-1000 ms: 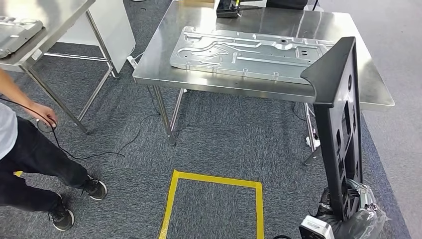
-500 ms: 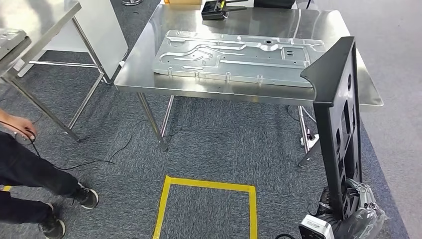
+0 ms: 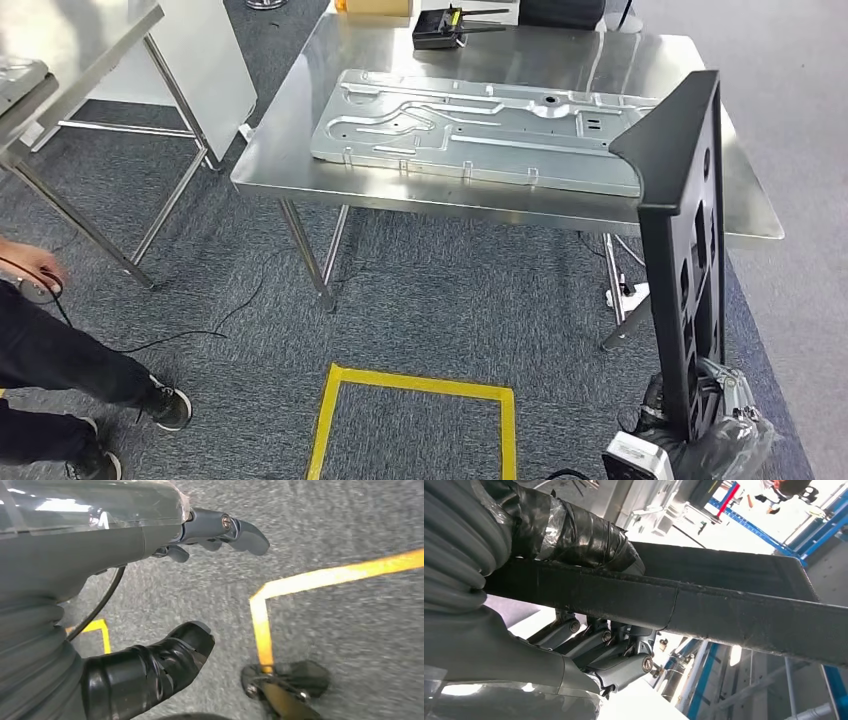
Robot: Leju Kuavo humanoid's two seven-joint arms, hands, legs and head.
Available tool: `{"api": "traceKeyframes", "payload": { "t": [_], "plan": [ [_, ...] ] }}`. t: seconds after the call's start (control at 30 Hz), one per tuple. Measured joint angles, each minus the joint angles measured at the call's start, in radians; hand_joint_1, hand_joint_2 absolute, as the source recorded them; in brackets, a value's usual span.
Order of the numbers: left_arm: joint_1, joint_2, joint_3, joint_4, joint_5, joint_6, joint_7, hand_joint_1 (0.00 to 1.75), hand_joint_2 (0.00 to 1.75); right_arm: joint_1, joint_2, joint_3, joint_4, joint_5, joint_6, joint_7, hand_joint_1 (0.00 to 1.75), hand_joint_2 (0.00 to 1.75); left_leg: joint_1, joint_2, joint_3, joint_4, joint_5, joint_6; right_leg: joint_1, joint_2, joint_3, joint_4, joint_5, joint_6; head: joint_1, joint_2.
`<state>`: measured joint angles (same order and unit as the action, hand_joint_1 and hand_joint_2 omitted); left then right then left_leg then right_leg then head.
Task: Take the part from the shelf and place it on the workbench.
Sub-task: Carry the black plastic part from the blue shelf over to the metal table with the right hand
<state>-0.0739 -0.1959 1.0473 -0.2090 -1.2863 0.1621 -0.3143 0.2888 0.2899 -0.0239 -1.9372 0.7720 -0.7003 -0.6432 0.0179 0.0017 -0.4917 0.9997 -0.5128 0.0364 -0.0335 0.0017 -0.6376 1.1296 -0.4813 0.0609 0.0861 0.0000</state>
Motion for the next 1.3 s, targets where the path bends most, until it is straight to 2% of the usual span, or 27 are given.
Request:
{"api": "traceKeyframes", "payload": {
  "t": [0.03, 0.07, 0.13, 0.17, 0.23, 0.27, 0.37, 0.4, 0.43, 0.5, 0.53, 0.6, 0.63, 0.7, 0.77, 0.83, 0.87, 0.9, 0.93, 0.97, 1.0, 1.03, 1.07, 1.13, 1.23, 1.27, 1.3],
  "plan": [
    [-0.001, 0.000, 0.000, 0.000, -0.002, -0.001, 0.000, 0.00, 1.75, -0.002, -0.001, 0.001, 0.001, 0.001, 0.000, 0.000, 1.75, 1.75, 0.002, 0.000, 0.006, 0.003, -0.008, -0.008, 0.001, -0.004, 0.014, -0.050, 0.019, -0.002, 0.002, 0.000],
    [-0.003, 0.000, -0.001, 0.000, -0.003, -0.001, 0.000, 0.00, 1.75, -0.005, -0.003, 0.002, 0.001, 0.003, 0.000, -0.001, 1.75, 1.75, 0.003, 0.000, 0.008, 0.006, -0.016, -0.016, 0.004, -0.008, 0.020, -0.077, 0.028, -0.010, 0.003, 0.000],
    [-0.006, 0.000, -0.001, 0.000, -0.007, -0.002, 0.000, 0.00, 1.75, -0.010, -0.006, 0.007, 0.002, 0.007, 0.000, -0.002, 1.75, 1.75, 0.000, 0.002, 0.012, 0.012, -0.022, -0.033, 0.010, -0.009, 0.017, -0.082, 0.015, -0.036, 0.003, 0.000],
    [-0.007, 0.000, -0.002, 0.000, -0.008, -0.002, 0.000, 0.00, 1.75, -0.013, -0.007, 0.011, 0.002, 0.010, 0.000, -0.002, 1.75, 1.75, 0.000, 0.004, 0.014, 0.015, -0.026, -0.039, 0.010, -0.006, 0.022, -0.082, 0.021, -0.046, 0.001, 0.000],
    [-0.009, 0.000, -0.003, 0.000, -0.012, -0.002, 0.000, 0.00, 1.75, -0.025, -0.009, 0.020, 0.002, 0.016, 0.000, 0.002, 1.75, 1.75, 0.003, 0.003, 0.001, 0.055, -0.034, -0.047, 0.009, -0.002, 0.036, -0.087, 0.015, -0.062, 0.000, 0.000],
    [-0.011, 0.000, -0.003, 0.000, -0.015, -0.002, 0.000, 0.00, 1.75, -0.033, -0.011, 0.026, 0.002, 0.018, 0.000, 0.006, 1.75, 1.75, 0.004, 0.003, -0.024, 0.102, -0.050, -0.049, 0.009, -0.001, 0.043, -0.090, 0.013, -0.069, -0.001, 0.000],
    [-0.013, 0.000, -0.004, 0.000, -0.017, -0.003, 0.001, 0.00, 1.75, -0.053, -0.016, 0.043, 0.006, 0.022, 0.000, 0.015, 1.75, 1.75, 0.004, 0.003, -0.144, 0.281, -0.116, -0.048, 0.017, 0.001, 0.057, -0.091, -0.002, -0.082, -0.002, 0.000],
    [-0.012, 0.000, -0.004, 0.000, -0.017, -0.003, 0.001, 0.00, 1.75, -0.057, -0.018, 0.047, 0.009, 0.024, 0.000, 0.017, 1.75, 1.75, 0.004, 0.003, -0.170, 0.303, -0.115, -0.046, 0.020, 0.003, 0.064, -0.091, -0.008, -0.083, -0.002, 0.000],
    [-0.010, 0.000, -0.004, 0.000, -0.017, -0.003, 0.001, 0.00, 1.75, -0.061, -0.019, 0.051, 0.011, 0.026, 0.000, 0.019, 1.75, 1.75, 0.003, 0.003, -0.177, 0.285, -0.087, -0.043, 0.023, 0.006, 0.074, -0.091, -0.015, -0.084, -0.002, 0.000],
    [-0.008, 0.000, -0.004, 0.000, -0.017, -0.003, 0.001, 0.00, 1.75, -0.069, -0.022, 0.057, 0.014, 0.028, 0.000, 0.022, 1.75, 1.75, -0.003, 0.002, -0.156, 0.173, 0.008, -0.029, 0.027, 0.009, 0.093, -0.092, -0.029, -0.083, -0.002, 0.000],
    [-0.008, 0.002, -0.004, 0.000, -0.017, -0.003, 0.001, 0.00, 1.75, -0.074, -0.023, 0.060, 0.016, 0.029, 0.000, 0.024, 1.75, 1.75, -0.008, 0.002, -0.143, 0.120, 0.036, -0.020, 0.028, 0.010, 0.101, -0.092, -0.035, -0.080, -0.001, 0.000],
    [-0.009, 0.003, -0.004, 0.000, -0.018, -0.003, 0.002, 0.00, 1.75, -0.084, -0.028, 0.067, 0.021, 0.031, 0.000, 0.030, 1.75, 1.75, -0.018, 0.001, -0.129, 0.060, 0.054, -0.007, 0.028, 0.011, 0.106, -0.092, -0.045, -0.071, -0.004, 0.000],
    [-0.009, 0.004, -0.004, 0.000, -0.019, -0.003, 0.004, 0.00, 1.75, -0.089, -0.030, 0.071, 0.025, 0.034, 0.000, 0.034, 1.75, 1.75, -0.021, 0.000, -0.127, 0.056, 0.048, -0.006, 0.028, 0.012, 0.107, -0.093, -0.048, -0.065, -0.005, 0.000],
    [-0.009, 0.003, -0.005, 0.000, -0.021, -0.004, 0.006, 0.00, 1.75, -0.099, -0.036, 0.080, 0.031, 0.040, 0.000, 0.045, 1.75, 1.75, -0.017, 0.000, -0.115, 0.038, 0.062, -0.002, 0.030, 0.011, 0.113, -0.094, -0.057, -0.053, -0.007, 0.000],
    [-0.012, 0.001, -0.005, 0.000, -0.023, -0.005, 0.008, 0.00, 1.75, -0.111, -0.044, 0.087, 0.037, 0.048, 0.000, 0.051, 1.75, 1.75, -0.011, 0.001, -0.098, 0.021, 0.063, 0.004, 0.030, 0.009, 0.093, -0.047, -0.082, -0.043, -0.005, 0.000],
    [-0.016, 0.001, -0.006, 0.000, -0.025, -0.005, 0.009, 0.00, 1.75, -0.123, -0.052, 0.092, 0.045, 0.055, 0.000, 0.057, 1.75, 1.75, -0.009, 0.001, -0.086, 0.016, 0.057, 0.010, 0.026, 0.007, 0.024, 0.068, -0.123, -0.035, -0.003, 0.000],
    [-0.017, 0.001, -0.007, 0.000, -0.026, -0.005, 0.009, 0.00, 1.75, -0.126, -0.056, 0.094, 0.049, 0.057, 0.000, 0.060, 1.75, 1.75, -0.009, 0.001, -0.081, 0.016, 0.052, 0.012, 0.024, 0.007, -0.016, 0.126, -0.135, -0.031, -0.003, 0.000],
    [-0.017, 0.001, -0.007, 0.000, -0.027, -0.005, 0.009, 0.00, 1.75, -0.129, -0.060, 0.095, 0.054, 0.058, 0.000, 0.063, 1.75, 1.75, -0.009, 0.000, -0.073, 0.016, 0.045, 0.013, 0.021, 0.006, -0.045, 0.158, -0.129, -0.028, -0.003, 0.000],
    [-0.017, 0.001, -0.008, 0.000, -0.027, -0.006, 0.010, 0.00, 1.75, -0.132, -0.062, 0.096, 0.058, 0.061, 0.000, 0.063, 1.75, 1.75, -0.009, -0.001, -0.064, 0.016, 0.038, 0.011, 0.019, 0.006, -0.059, 0.158, -0.104, -0.026, -0.003, 0.000],
    [-0.016, 0.001, -0.009, 0.000, -0.029, -0.006, 0.010, 0.00, 1.75, -0.135, -0.063, 0.096, 0.062, 0.064, 0.000, 0.062, 1.75, 1.75, -0.008, -0.002, -0.053, 0.017, 0.029, 0.009, 0.016, 0.005, -0.056, 0.122, -0.061, -0.024, -0.003, 0.000],
    [-0.015, 0.000, -0.010, 0.000, -0.030, -0.006, 0.010, 0.00, 1.75, -0.141, -0.063, 0.097, 0.064, 0.068, 0.000, 0.061, 1.75, 1.75, -0.007, -0.002, -0.041, 0.018, 0.019, 0.005, 0.013, 0.003, -0.040, 0.061, -0.012, -0.024, -0.003, 0.000],
    [-0.016, 0.000, -0.011, 0.000, -0.032, -0.006, 0.011, 0.00, 1.75, -0.148, -0.064, 0.097, 0.066, 0.072, 0.000, 0.058, 1.75, 1.75, -0.009, -0.003, -0.032, 0.020, 0.010, 0.000, 0.014, 0.001, -0.021, 0.006, 0.022, -0.025, -0.003, 0.000],
    [-0.017, 0.000, -0.012, 0.000, -0.034, -0.006, 0.011, 0.00, 1.75, -0.156, -0.064, 0.097, 0.067, 0.075, 0.000, 0.056, 1.75, 1.75, -0.010, -0.003, -0.026, 0.021, 0.001, -0.006, 0.015, 0.000, -0.002, -0.041, 0.038, -0.030, -0.003, 0.000],
    [-0.020, 0.000, -0.017, 0.000, -0.036, -0.007, 0.012, 0.00, 1.75, -0.170, -0.066, 0.097, 0.068, 0.080, 0.000, 0.053, 1.75, 1.75, -0.013, -0.003, -0.022, 0.020, -0.009, -0.017, 0.020, 0.000, 0.017, -0.075, 0.030, -0.043, -0.003, 0.000],
    [-0.023, 0.000, -0.022, 0.000, -0.037, -0.007, 0.013, 0.00, 1.75, -0.179, -0.066, 0.097, 0.068, 0.086, 0.000, 0.050, 1.75, 1.75, -0.010, -0.001, -0.015, 0.027, -0.024, -0.032, 0.017, 0.002, 0.034, -0.092, 0.021, -0.063, -0.005, 0.000],
    [-0.024, 0.000, -0.023, 0.000, -0.037, -0.006, 0.013, 0.00, 1.75, -0.181, -0.066, 0.097, 0.068, 0.087, 0.000, 0.049, 1.75, 1.75, -0.009, -0.001, -0.027, 0.057, -0.040, -0.037, 0.014, 0.001, 0.041, -0.097, 0.019, -0.068, -0.006, 0.000],
    [-0.024, 0.000, -0.024, 0.000, -0.037, -0.007, 0.013, 0.00, 1.75, -0.184, -0.066, 0.097, 0.068, 0.087, 0.000, 0.048, 1.75, 1.75, -0.008, -0.001, -0.054, 0.110, -0.064, -0.041, 0.013, -0.001, 0.049, -0.101, 0.016, -0.074, -0.008, 0.000]
  ]
}}
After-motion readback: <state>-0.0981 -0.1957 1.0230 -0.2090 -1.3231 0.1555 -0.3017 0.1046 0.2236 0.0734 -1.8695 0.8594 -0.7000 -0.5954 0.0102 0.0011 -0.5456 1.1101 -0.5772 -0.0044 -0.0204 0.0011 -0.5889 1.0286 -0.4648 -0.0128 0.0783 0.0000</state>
